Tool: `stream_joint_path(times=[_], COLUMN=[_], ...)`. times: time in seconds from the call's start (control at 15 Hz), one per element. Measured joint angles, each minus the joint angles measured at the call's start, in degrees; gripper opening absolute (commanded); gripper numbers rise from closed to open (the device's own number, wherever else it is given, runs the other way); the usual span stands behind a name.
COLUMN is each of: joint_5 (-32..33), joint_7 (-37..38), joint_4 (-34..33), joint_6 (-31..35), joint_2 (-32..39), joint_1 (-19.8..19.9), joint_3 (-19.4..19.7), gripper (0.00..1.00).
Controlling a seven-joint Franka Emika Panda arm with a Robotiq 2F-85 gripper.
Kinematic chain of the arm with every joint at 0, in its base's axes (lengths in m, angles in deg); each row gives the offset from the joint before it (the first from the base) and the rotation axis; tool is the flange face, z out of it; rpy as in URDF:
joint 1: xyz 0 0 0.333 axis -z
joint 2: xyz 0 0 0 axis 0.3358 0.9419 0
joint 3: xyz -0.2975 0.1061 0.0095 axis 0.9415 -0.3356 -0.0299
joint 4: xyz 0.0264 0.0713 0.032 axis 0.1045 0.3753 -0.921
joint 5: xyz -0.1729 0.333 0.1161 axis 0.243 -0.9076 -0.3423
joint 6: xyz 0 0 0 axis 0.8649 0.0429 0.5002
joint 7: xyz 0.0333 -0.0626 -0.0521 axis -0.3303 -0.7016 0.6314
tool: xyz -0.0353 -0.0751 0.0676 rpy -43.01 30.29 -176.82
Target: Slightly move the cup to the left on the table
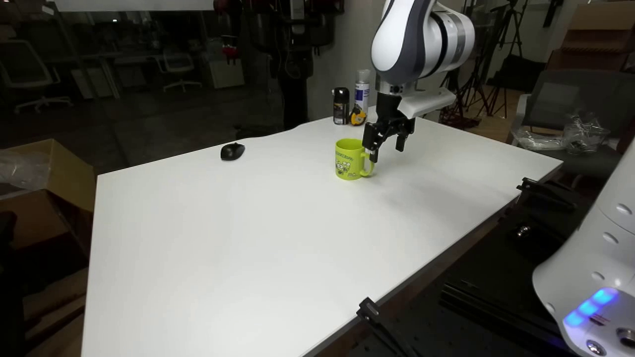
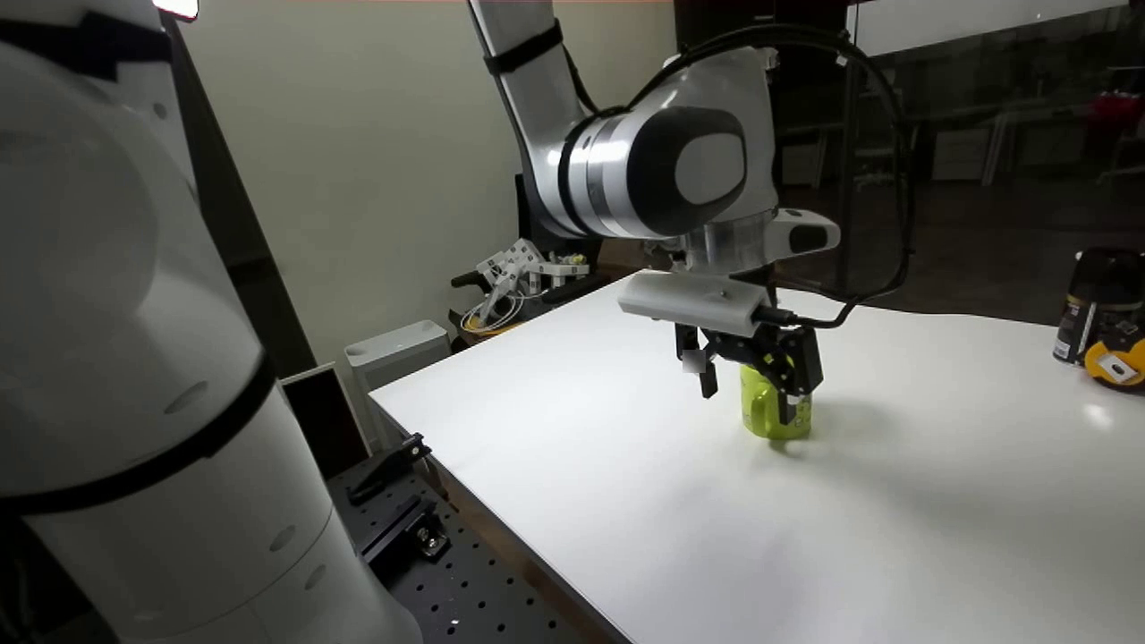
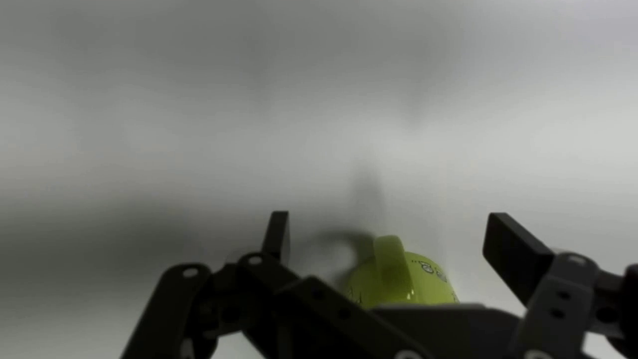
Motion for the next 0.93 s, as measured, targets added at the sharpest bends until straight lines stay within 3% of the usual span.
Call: stream_joint_path(times=[0.67,0.93], joint_5=[-5.5,-4.7], joint_7=[-9.1,-17.1], joint_4=[0.2,0.1], joint_6=[3.9,6.7], joint_2=[0.7,1.6], joint_1=[4.8,6.8], joint_3=[-2.9,-5.1], gripper=[0.05,0.00])
